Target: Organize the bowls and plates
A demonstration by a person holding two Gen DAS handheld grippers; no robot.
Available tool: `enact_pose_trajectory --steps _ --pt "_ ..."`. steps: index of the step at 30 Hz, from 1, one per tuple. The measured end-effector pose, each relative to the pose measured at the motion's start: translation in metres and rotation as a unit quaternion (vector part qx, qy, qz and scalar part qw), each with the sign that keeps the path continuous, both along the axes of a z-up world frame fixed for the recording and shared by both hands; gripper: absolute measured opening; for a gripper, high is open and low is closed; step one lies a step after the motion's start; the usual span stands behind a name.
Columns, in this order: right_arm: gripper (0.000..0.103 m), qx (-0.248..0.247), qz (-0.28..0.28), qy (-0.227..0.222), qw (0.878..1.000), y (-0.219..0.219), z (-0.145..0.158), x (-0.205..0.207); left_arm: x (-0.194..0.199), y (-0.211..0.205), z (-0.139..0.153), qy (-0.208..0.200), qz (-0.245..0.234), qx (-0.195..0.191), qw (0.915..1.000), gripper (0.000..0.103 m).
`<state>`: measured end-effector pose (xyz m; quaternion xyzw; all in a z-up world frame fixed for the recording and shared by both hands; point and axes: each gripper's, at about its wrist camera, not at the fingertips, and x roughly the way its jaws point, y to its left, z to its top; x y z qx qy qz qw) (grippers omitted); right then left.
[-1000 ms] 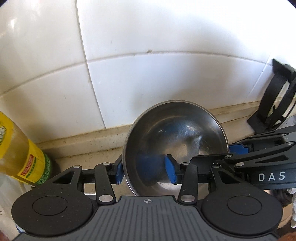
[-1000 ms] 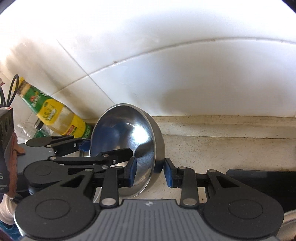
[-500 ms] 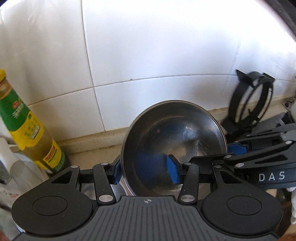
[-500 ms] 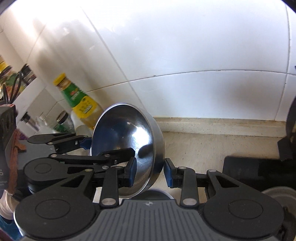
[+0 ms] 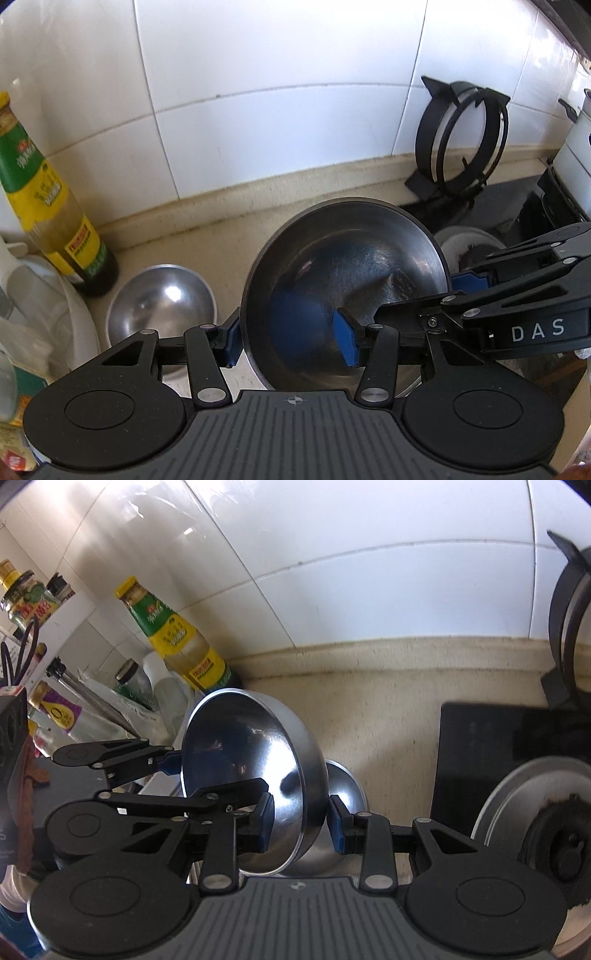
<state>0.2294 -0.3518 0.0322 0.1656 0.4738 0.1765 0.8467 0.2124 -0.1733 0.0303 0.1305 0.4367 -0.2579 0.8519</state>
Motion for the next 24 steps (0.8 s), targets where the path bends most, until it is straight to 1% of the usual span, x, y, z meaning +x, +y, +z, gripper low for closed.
enact_pose_trajectory --steps 4,9,11,14,21,24 --pt "0.035 -0.001 0.002 0.013 1.000 -0.001 -0.011 -0.003 -0.002 0.000 -0.011 0.015 0.003 0.002 0.9999 0.056" --pt "0.035 -0.017 0.003 0.028 0.999 0.004 -0.026 0.003 0.003 -0.001 -0.028 0.038 0.009 0.010 0.9992 0.055" --pt "0.036 -0.031 0.003 0.028 0.999 0.005 -0.029 0.005 0.003 -0.002 -0.030 0.032 0.013 0.016 0.9993 0.056" --pt "0.041 -0.046 0.000 0.022 0.999 0.002 -0.029 0.008 0.004 0.003 -0.028 0.027 0.022 0.017 0.9993 0.056" --pt "0.044 -0.050 -0.005 0.006 0.999 -0.009 -0.021 0.010 0.010 0.030 -0.014 0.014 0.051 0.002 0.9986 0.063" --pt "0.045 -0.047 -0.004 0.002 0.999 -0.009 -0.018 0.014 0.014 0.043 -0.007 0.010 0.070 -0.002 0.9975 0.063"
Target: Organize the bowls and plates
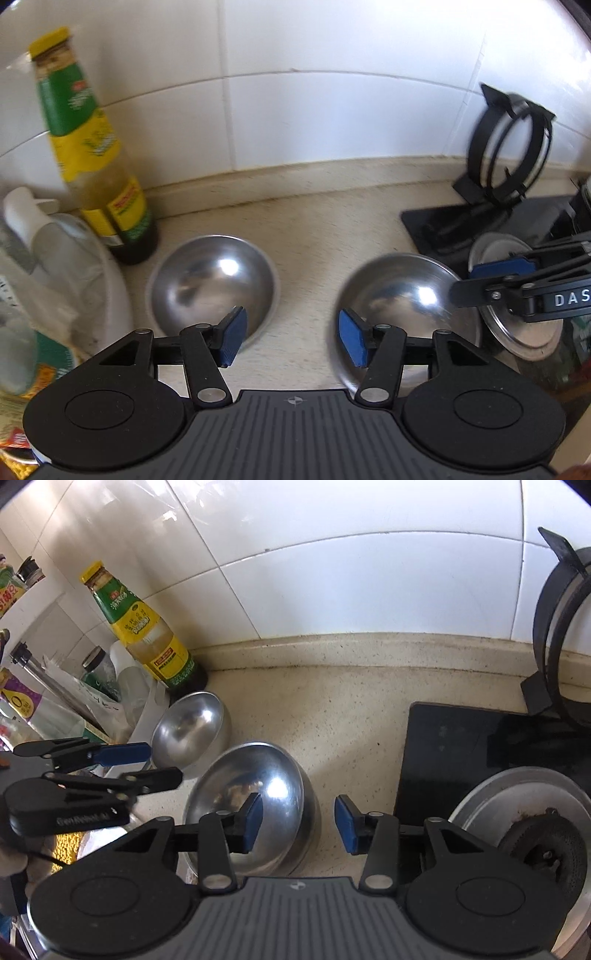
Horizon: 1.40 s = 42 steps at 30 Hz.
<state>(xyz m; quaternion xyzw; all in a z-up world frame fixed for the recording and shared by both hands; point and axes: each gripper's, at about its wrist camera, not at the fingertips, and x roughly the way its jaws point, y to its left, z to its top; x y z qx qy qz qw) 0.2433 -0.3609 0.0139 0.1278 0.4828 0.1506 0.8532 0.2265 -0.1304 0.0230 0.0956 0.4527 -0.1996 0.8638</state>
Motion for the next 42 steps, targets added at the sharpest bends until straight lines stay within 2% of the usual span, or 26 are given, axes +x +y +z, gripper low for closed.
enact_pose_trajectory --steps 5,8,13,17,22,29,35,40,42 --pt "0.045 0.006 0.014 -0.007 1.000 0.011 0.003 0.011 0.010 0.022 0.005 -0.001 0.041 -0.002 0.9992 0.066" --pt "0.049 0.007 0.026 -0.016 1.000 0.023 0.006 0.021 0.016 0.031 0.004 0.002 0.064 -0.006 0.9979 0.069" --pt "0.050 0.008 0.054 -0.029 0.998 0.047 0.012 0.039 0.024 0.044 0.000 0.008 0.096 -0.009 0.9953 0.075" --pt "0.050 0.003 0.076 -0.032 0.997 0.066 0.013 0.055 0.030 0.051 -0.008 0.017 0.115 -0.008 0.9932 0.076" --pt "0.051 -0.004 0.093 -0.017 0.996 0.088 -0.002 0.080 0.039 0.054 -0.017 0.031 0.130 -0.011 0.9910 0.079" --pt "0.052 0.012 0.104 0.013 0.994 0.106 -0.028 0.109 0.051 0.051 -0.030 0.046 0.135 -0.013 0.9897 0.083" --pt "0.052 0.010 0.121 0.027 0.992 0.119 -0.041 0.125 0.061 0.050 -0.042 0.058 0.144 -0.012 0.9877 0.080" --pt "0.052 0.005 0.142 0.025 0.989 0.127 -0.051 0.130 0.065 0.053 -0.049 0.056 0.158 -0.007 0.9858 0.069" --pt "0.049 0.003 0.148 0.030 0.988 0.129 -0.054 0.132 0.068 0.053 -0.052 0.058 0.159 -0.003 0.9856 0.065"
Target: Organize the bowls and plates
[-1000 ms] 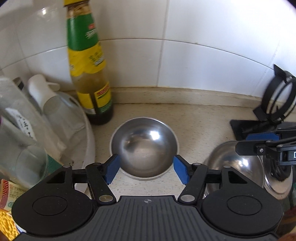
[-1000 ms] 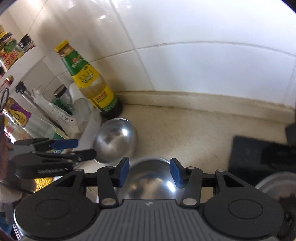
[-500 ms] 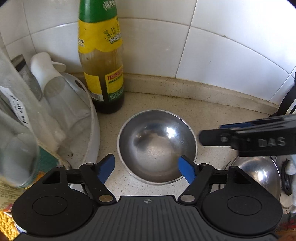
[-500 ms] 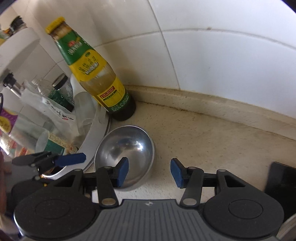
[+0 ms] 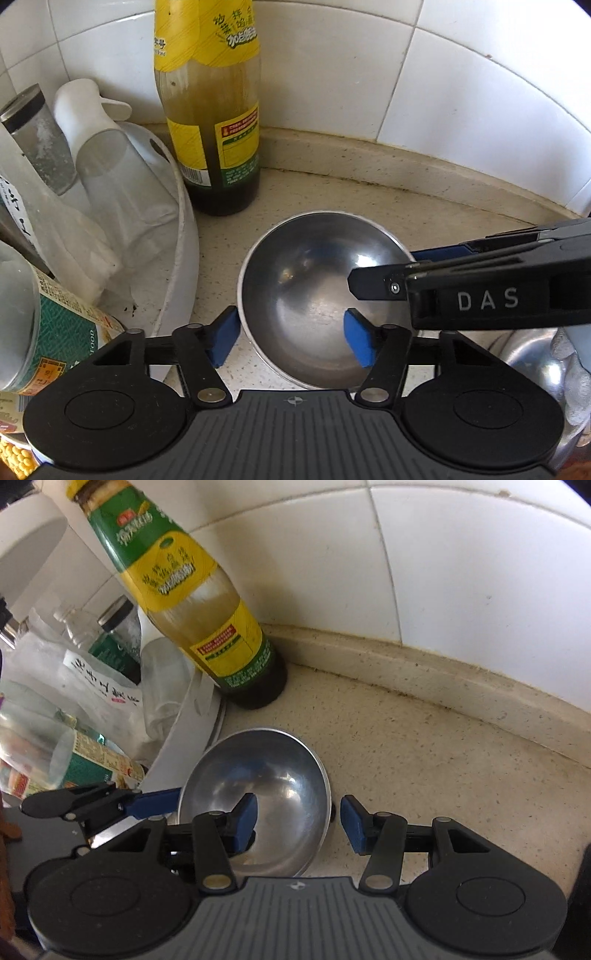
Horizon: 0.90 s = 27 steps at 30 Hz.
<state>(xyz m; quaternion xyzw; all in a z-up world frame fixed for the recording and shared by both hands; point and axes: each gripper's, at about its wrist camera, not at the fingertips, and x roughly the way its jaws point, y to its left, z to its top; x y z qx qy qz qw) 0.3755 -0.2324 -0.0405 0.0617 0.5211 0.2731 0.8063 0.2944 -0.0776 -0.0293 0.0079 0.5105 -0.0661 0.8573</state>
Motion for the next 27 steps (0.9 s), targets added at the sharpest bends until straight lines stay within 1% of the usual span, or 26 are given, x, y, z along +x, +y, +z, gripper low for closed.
enact_pose_trajectory --steps 4,10,20,27 --pt "0.045 -0.004 0.005 0.004 1.000 0.001 -0.006 0.003 0.005 0.002 -0.007 0.004 0.003 0.004 1.0000 0.057" --pt "0.044 -0.008 0.009 0.011 1.000 0.004 -0.013 0.005 0.009 0.003 -0.014 0.009 0.000 0.012 0.9999 0.052" --pt "0.044 -0.012 0.010 0.023 1.000 0.011 -0.021 0.009 0.016 -0.003 -0.024 0.015 -0.004 0.022 0.9997 0.051" --pt "0.044 -0.012 0.007 0.029 0.999 0.010 -0.026 0.011 0.018 -0.005 -0.026 0.013 -0.008 0.024 0.9996 0.053"
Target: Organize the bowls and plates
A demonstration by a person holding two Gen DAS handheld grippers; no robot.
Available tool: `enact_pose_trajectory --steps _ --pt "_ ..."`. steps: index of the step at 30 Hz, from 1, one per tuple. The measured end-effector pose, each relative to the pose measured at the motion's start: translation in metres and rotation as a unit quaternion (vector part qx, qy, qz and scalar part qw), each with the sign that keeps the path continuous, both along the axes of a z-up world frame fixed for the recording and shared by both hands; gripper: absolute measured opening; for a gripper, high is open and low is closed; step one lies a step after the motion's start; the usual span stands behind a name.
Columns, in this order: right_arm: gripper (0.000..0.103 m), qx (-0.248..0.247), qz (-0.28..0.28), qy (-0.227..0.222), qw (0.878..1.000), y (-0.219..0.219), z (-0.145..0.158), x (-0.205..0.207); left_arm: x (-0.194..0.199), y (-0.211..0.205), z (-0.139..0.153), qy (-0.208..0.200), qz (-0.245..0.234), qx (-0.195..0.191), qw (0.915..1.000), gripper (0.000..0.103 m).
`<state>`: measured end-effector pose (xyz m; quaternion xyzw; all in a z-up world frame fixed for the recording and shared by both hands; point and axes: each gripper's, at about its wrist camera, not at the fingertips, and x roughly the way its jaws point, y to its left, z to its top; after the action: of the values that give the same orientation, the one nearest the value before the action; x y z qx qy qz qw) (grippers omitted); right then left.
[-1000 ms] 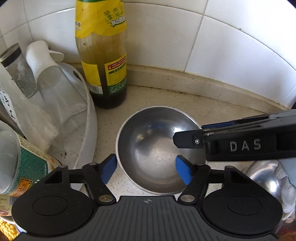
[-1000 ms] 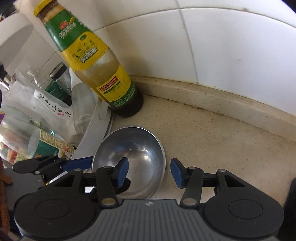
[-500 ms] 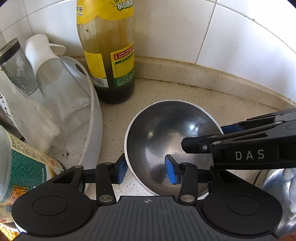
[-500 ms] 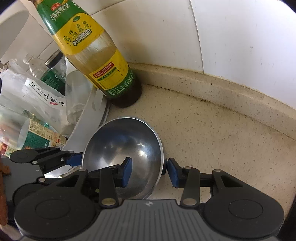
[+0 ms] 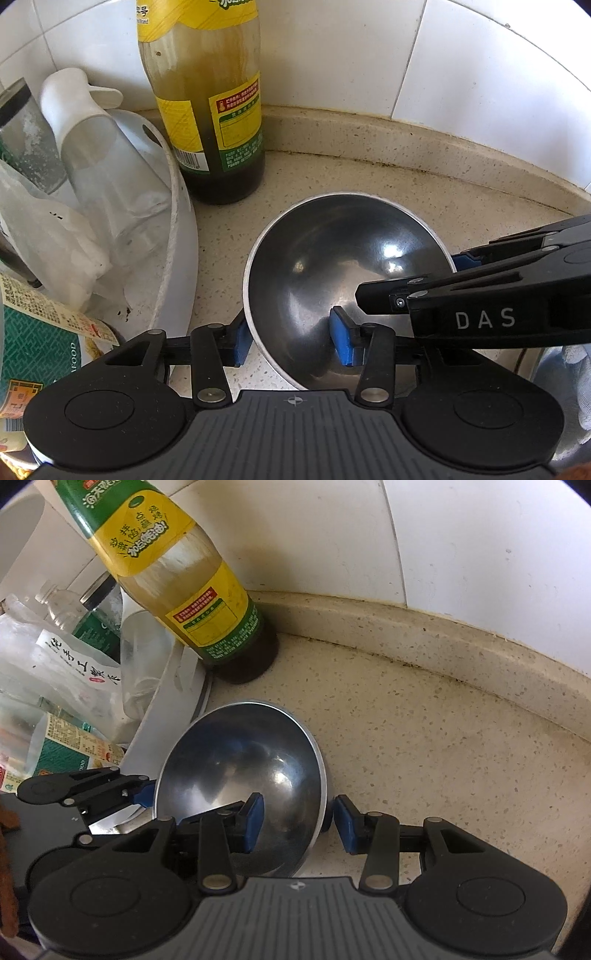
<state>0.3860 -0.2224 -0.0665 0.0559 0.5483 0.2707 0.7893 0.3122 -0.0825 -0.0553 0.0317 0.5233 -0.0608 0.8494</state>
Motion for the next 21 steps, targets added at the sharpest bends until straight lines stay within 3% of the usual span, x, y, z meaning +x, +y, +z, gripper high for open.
enact_pose_trajectory --steps 6,15,21 --pt "0.041 -0.002 0.000 -0.002 1.000 -0.001 -0.003 0.000 0.000 -0.006 -0.002 -0.004 -0.008 0.007 0.9999 0.058" --pt "0.039 0.003 -0.003 -0.003 1.000 -0.007 -0.003 -0.002 0.000 -0.011 -0.001 -0.007 -0.020 0.004 0.9998 0.051" --pt "0.039 0.012 -0.009 -0.019 1.000 -0.015 0.015 -0.008 -0.004 -0.015 0.013 -0.021 -0.025 0.001 0.9995 0.051"
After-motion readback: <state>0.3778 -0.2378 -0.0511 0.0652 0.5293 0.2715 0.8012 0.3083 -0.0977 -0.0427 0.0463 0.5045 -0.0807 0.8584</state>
